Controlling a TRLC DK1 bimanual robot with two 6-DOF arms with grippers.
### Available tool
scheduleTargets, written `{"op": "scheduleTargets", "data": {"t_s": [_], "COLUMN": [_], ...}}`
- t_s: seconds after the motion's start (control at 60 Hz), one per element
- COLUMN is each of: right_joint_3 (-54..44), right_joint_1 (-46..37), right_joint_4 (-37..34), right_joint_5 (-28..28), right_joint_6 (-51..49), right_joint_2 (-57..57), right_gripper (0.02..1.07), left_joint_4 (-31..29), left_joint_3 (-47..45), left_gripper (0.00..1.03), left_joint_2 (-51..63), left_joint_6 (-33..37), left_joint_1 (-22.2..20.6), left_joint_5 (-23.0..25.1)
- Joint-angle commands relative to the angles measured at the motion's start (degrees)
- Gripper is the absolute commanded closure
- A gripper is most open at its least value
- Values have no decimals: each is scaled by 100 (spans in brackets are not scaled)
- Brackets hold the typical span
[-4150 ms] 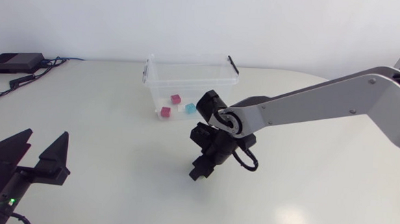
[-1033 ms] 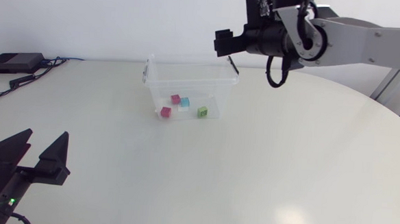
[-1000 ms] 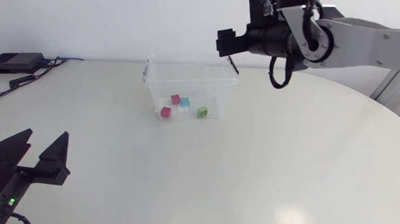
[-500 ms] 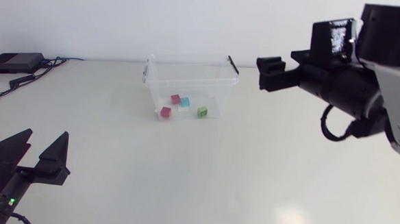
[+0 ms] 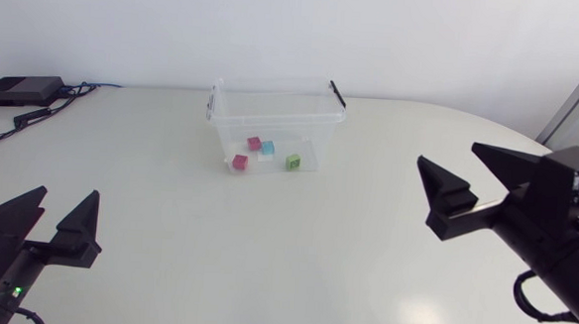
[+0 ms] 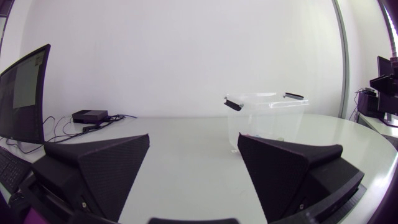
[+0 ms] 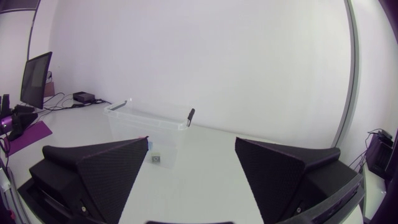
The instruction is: Place the duplo bricks in the container
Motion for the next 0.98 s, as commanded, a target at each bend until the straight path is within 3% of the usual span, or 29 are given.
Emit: {"op": "scheduleTargets", "data": {"t_s": [0.0,0.967], "right_joint_3": [-298,-2095], "right_joint_1": [-146,-2471], "right_joint_4": [-126,-711], "right_joint_5": [3,-838], "right_joint_6": [-22,432], "right_joint_2": [-398,-3052], "right_gripper": [6,6], "left_joint_4": [-8,16], "left_joint_3": [-80,-89], "left_gripper": [4,4], "left_joint_2": [-62,12], "left_joint_6": [52,-154], "left_joint_1": [46,38], "left_joint_5": [-25,91]}}
